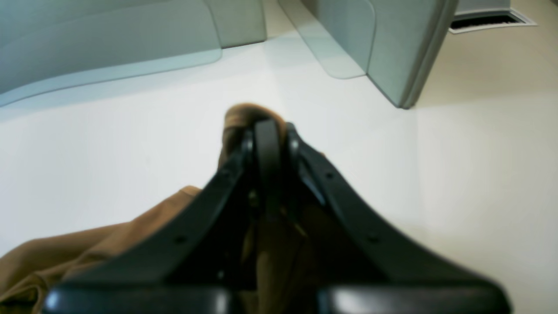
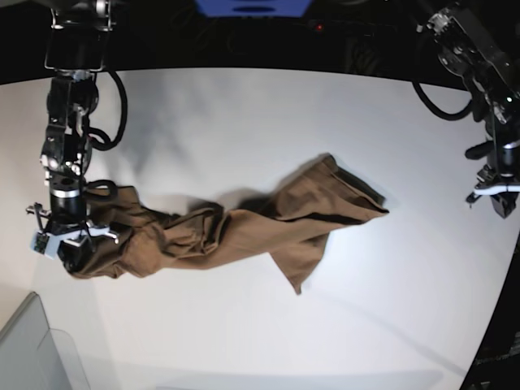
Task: Layout the t-shirt on the table in an organized manner, then fold the t-shirt properly
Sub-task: 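Reach the left gripper to the shirt's middle and grasp it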
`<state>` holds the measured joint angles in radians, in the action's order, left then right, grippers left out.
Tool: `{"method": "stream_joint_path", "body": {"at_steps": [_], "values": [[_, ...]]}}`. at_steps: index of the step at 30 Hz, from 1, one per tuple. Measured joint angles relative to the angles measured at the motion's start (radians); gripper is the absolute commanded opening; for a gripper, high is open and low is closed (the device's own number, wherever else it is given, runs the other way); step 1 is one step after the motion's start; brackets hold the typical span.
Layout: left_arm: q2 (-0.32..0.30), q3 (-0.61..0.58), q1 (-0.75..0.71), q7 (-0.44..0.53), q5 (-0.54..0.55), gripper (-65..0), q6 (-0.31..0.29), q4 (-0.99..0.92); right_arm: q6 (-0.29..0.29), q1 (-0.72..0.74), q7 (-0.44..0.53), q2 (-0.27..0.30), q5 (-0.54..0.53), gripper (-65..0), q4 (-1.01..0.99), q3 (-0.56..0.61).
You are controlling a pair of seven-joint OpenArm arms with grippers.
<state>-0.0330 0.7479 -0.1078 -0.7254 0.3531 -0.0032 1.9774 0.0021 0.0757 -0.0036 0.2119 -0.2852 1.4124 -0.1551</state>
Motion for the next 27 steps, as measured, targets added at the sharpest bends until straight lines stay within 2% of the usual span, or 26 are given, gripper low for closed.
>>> {"method": "stream_joint_path", "body": {"at_steps": [4,6,9,12,14,18,21,27], "values": [[0.000,-0.066,-0.039,0.002,0.061,-64.0,0.002,-0.043,0.000,-0.017,-0.002,-0.002,0.000,-65.0,0.015,0.000],[0.002,-0.117,-0.061,-0.017,0.075,-61.7,0.000,-0.060,0.000,-0.027,0.001,-0.002,0.000,-65.0,0.024,0.000],[-0.003,-0.197,-0.066,0.010,0.075,-51.0,0.004,-0.082,0.000,-0.043,-0.007,-0.002,0.000,-65.0,0.029,-0.012],[-0.001,-0.285,-0.076,-0.005,0.082,-38.5,0.002,-0.103,0.000,-0.041,-0.006,-0.002,0.000,-65.0,0.027,-0.085],[0.000,-0.315,-0.089,-0.008,0.080,-34.1,0.004,-0.114,-0.002,-0.052,-0.024,-0.001,0.000,-65.0,0.028,-0.116],[-0.001,-0.374,-0.093,-0.003,0.078,-33.8,0.004,-0.118,0.000,-0.085,-0.061,-0.013,0.000,-65.0,0.029,-0.171],[-0.005,-0.444,-0.089,0.000,0.078,-33.5,0.004,-0.118,0.000,-0.099,-0.055,-0.048,0.000,-65.0,0.029,-0.227],[-0.005,-0.687,-0.011,0.002,0.075,-33.4,0.002,-0.124,0.000,-0.146,-0.056,-0.077,0.000,-65.0,0.029,-0.235]]}}
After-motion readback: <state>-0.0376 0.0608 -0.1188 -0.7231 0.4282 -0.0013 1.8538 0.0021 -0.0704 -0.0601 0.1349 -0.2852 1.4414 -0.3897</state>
